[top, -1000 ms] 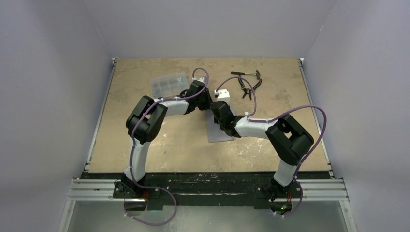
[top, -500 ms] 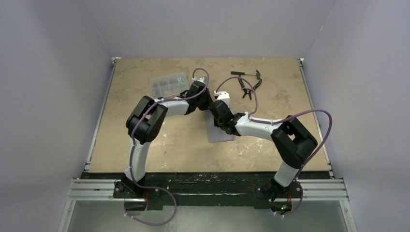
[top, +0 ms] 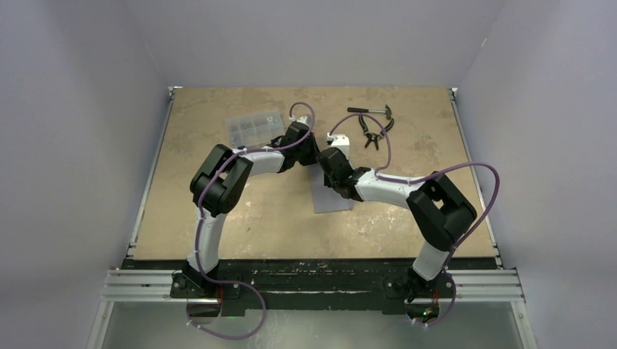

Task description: Place the letter into the envelope and seal it

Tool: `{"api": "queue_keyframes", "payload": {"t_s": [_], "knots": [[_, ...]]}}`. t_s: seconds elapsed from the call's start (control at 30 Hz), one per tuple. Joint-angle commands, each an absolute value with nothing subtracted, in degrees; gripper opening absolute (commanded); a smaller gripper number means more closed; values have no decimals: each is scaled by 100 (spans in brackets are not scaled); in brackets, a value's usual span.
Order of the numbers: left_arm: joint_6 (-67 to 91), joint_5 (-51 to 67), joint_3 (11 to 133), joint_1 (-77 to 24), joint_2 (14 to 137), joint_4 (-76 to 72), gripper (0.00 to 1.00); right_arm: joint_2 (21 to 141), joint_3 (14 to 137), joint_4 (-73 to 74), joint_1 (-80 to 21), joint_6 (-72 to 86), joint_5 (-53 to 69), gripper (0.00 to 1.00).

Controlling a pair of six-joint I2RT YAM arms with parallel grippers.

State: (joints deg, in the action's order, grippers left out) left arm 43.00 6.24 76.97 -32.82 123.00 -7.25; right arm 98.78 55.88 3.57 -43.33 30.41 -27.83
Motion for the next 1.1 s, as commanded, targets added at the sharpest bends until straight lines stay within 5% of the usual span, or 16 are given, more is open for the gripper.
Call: {"api": "queue_keyframes", "payload": {"t_s": [0.0,0.7,1.07], "knots": [[4106,165,7455,-3252,12796,168,0,10396,5647,245,-4000,2699,-2877,0],[4299,43,7646,-3217,13067,318,0,9487,5325,1219,-4122,2665,-1286,0],[4299,202,7537,-3217,13026,159,0,10263,5459,655,-4104,2761,-2473,0]]}}
